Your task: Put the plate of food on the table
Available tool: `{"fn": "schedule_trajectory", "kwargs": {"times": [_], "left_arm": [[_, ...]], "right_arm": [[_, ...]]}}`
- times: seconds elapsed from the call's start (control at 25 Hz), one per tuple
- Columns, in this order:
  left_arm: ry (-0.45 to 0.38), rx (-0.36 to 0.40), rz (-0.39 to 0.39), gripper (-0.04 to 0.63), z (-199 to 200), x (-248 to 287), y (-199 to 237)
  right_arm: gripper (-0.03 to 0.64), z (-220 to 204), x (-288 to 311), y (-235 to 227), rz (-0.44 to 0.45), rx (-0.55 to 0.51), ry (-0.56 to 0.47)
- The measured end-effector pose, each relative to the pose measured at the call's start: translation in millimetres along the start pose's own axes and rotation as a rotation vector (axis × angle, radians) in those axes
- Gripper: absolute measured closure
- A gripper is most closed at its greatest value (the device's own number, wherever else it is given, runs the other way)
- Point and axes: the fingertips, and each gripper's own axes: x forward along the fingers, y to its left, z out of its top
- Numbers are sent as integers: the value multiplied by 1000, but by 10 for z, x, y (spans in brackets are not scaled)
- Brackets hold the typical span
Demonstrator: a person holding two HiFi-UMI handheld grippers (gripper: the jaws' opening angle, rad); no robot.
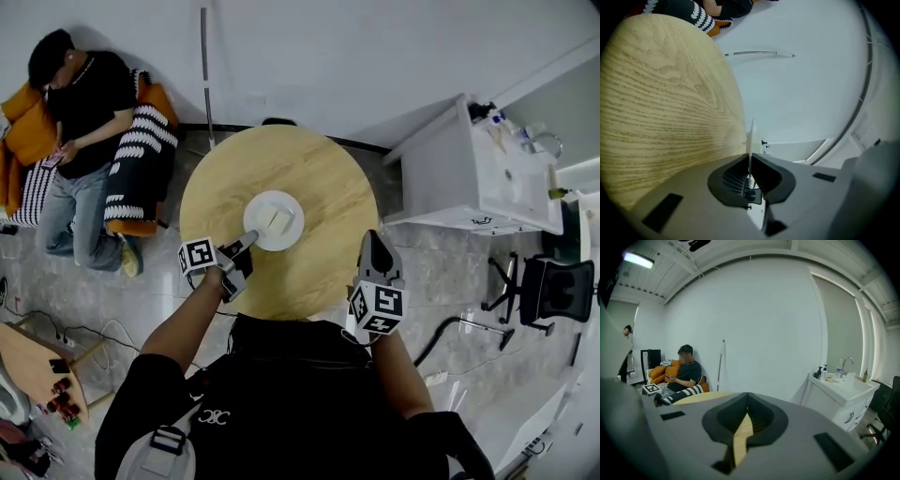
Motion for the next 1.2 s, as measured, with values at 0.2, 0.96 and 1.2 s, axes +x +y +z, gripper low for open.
{"fn": "schedule_trajectory", "kwargs": {"times": [0.2,0.96,1.2], "left_arm": [[34,-8,9,575,3,20,86],[109,3,65,575,-120,99,346],[124,2,75,575,-142,108,396]], "right_arm": [[609,-36,-74,27,-25,2,4],[609,-279,-427,-112,-121,39,44],[609,-304,-506,-132,-141,43,48]]}}
